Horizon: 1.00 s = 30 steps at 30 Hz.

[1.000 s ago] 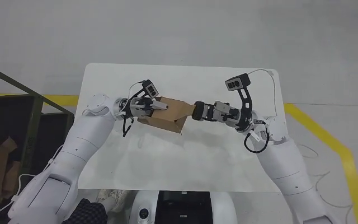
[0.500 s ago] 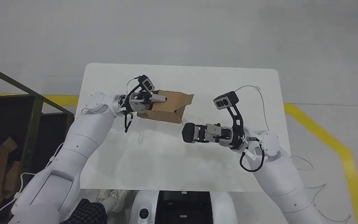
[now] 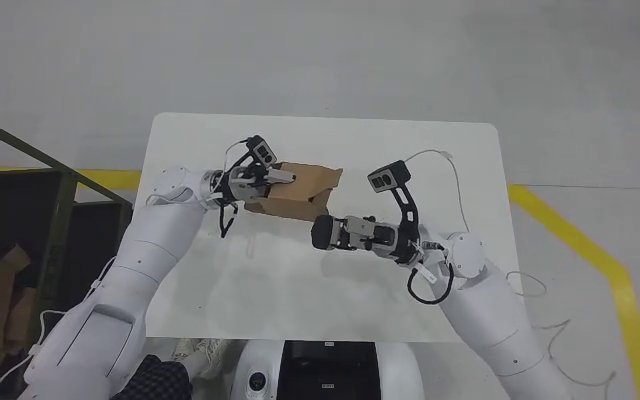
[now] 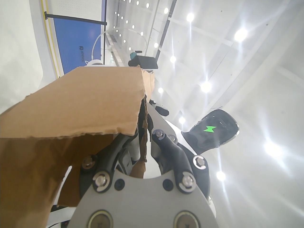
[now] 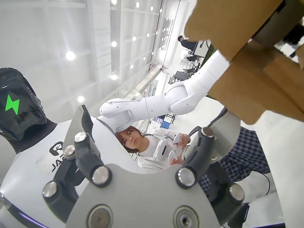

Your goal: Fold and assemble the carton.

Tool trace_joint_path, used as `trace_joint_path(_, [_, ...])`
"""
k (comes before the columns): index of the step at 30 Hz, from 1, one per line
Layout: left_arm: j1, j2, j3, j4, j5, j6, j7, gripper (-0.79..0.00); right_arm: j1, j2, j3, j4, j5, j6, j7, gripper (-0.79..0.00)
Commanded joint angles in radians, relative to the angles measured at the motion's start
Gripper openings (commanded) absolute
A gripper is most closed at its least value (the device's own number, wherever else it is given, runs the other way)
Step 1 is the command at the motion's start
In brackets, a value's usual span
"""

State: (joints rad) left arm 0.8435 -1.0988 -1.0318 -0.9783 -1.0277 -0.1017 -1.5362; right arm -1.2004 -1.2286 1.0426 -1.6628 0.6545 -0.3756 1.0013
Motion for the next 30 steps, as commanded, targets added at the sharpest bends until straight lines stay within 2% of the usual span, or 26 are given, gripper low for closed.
trace_joint_path(1, [0.005, 0.0, -0.002, -0.005, -0.001, 0.008, 0.0, -0.785, 0.003, 0.0, 0.011, 0.007, 0.008, -0.004, -0.007, 0.0])
trace_joint_path(17, [0.032, -0.001, -0.009, -0.039, -0.015, 0.049, 0.0, -0.785, 0.047, -0.011, 0.022, 0.072, 0.031, -0.027, -0.048, 0.0])
trace_joint_path(30, [0.03, -0.009, -0.003, -0.034, -0.024, 0.057, 0.0, -0.785, 0.015, -0.01, 0.052, 0.048, 0.029, -0.052, -0.067, 0.0])
